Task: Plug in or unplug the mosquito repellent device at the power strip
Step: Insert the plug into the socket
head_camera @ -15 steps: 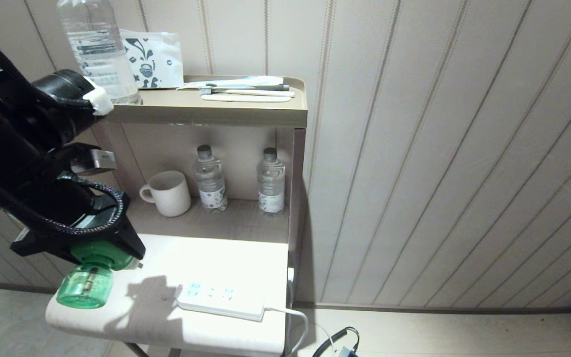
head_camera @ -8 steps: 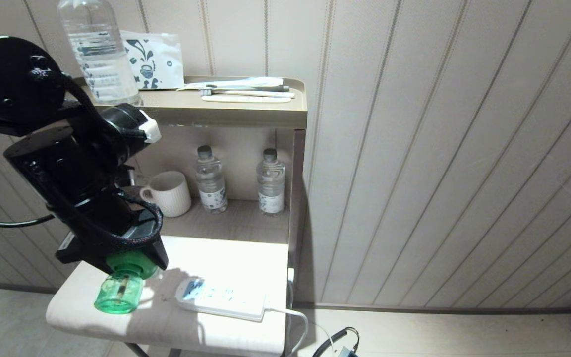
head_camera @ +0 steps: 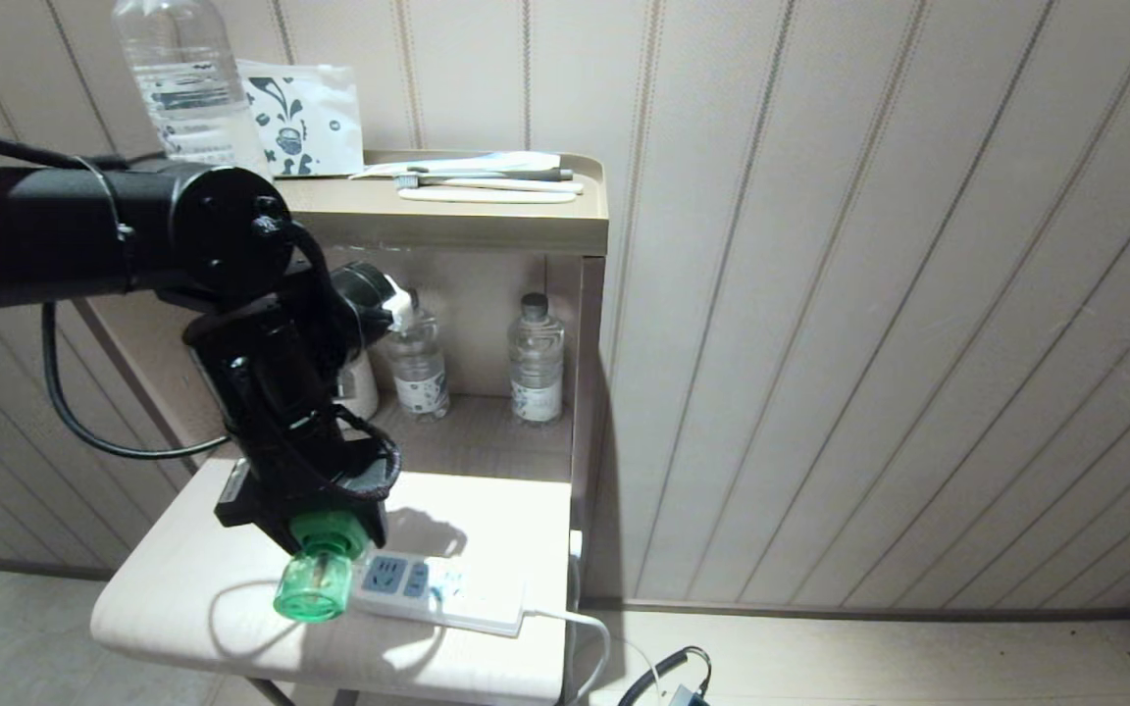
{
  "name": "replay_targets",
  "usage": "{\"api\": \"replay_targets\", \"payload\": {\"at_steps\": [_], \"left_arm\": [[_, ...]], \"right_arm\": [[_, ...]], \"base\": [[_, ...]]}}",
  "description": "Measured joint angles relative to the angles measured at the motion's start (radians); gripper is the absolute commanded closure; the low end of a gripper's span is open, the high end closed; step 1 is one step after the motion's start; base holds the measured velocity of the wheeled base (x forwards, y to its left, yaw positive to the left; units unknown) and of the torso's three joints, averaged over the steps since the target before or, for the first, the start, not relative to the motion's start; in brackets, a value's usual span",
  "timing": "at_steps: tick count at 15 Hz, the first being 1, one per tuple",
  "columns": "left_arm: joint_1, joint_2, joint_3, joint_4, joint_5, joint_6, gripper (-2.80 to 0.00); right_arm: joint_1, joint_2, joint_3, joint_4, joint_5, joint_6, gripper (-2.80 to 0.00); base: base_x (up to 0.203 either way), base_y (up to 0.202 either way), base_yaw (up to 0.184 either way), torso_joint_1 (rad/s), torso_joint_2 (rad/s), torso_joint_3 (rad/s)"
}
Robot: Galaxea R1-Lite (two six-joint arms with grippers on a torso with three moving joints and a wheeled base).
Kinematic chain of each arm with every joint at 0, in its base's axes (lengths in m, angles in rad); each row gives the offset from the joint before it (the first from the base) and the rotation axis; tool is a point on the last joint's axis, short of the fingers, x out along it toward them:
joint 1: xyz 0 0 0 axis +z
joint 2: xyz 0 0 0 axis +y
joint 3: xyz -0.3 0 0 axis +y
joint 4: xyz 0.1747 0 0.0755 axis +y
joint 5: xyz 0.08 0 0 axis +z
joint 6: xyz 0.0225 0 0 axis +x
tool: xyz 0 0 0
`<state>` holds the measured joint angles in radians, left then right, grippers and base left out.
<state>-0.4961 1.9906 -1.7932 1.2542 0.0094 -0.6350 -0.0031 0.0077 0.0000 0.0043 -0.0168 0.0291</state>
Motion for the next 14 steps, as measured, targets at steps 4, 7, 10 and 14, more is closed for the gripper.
{"api": "replay_targets", "payload": {"at_steps": [4,7,10,14], "left_arm": [[-0.034,0.050,-0.017,-0.018,0.041,-0.005,0.00],[-0.035,0.076,-0.008,-0.018,0.042,-0.004,0.00],[-0.033,0.094,-0.007,-0.020,0.040,-0.004,0.00],[-0.033,0.102,-0.005,-0.034,0.040,-0.004,0.00]], "right_arm": [[0.000,0.000,0.000,0.000,0.000,0.000,0.00],[0.000,0.000,0.000,0.000,0.000,0.000,0.00],[0.000,0.000,0.000,0.000,0.000,0.000,0.00],[0.000,0.000,0.000,0.000,0.000,0.000,0.00]], "base": [[0.000,0.000,0.000,0.000,0.00,0.000],[0.000,0.000,0.000,0.000,0.00,0.000],[0.000,0.000,0.000,0.000,0.00,0.000],[0.000,0.000,0.000,0.000,0.00,0.000]]}}
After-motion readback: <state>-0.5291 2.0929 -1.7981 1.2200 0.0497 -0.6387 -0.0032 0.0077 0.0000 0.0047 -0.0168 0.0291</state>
